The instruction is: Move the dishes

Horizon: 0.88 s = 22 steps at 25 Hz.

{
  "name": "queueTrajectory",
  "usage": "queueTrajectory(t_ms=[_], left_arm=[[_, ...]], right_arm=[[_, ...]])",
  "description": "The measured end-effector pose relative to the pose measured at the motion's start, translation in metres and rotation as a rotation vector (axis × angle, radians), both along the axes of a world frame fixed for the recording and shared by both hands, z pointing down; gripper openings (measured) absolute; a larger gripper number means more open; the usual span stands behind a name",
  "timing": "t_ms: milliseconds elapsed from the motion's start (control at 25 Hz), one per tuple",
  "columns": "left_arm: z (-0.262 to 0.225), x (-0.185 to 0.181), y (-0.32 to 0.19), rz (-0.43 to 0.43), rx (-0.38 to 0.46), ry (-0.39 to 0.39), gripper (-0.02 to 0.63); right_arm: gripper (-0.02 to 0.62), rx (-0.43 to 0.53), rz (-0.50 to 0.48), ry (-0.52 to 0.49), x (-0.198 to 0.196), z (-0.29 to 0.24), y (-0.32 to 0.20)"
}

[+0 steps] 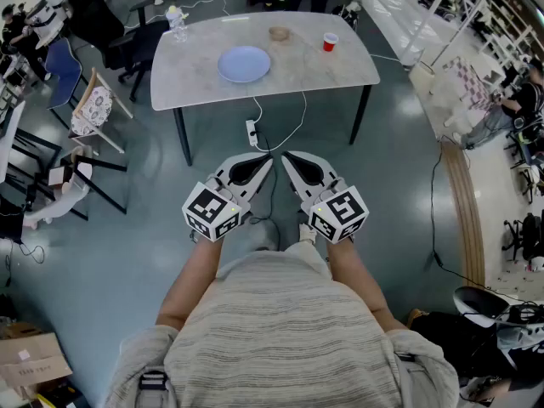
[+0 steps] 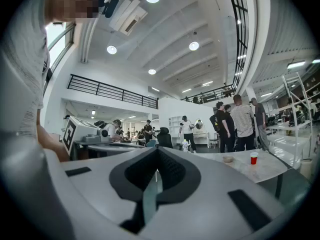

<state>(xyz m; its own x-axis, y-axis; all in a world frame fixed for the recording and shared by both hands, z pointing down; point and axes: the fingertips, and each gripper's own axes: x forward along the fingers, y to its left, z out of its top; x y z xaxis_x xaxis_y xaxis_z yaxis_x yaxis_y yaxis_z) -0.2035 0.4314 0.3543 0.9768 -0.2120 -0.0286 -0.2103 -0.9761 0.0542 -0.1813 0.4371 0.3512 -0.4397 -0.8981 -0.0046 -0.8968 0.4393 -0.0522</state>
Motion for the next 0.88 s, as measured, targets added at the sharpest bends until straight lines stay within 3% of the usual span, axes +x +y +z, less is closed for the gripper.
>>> queueTrajectory(t_ms=[640, 880], left_arm=[[0.005, 0.008, 0.011, 0.026, -0.014, -0.005, 0.021], [0.007, 0.008, 0.010, 0.042, -0.015, -0.013, 0.021]], right_arm=[[0.017, -0.003, -0.009, 0.040, -0.003, 0.003, 0.014], [0.017, 0.002, -0.016, -0.016, -0.003, 0.003, 0.012]])
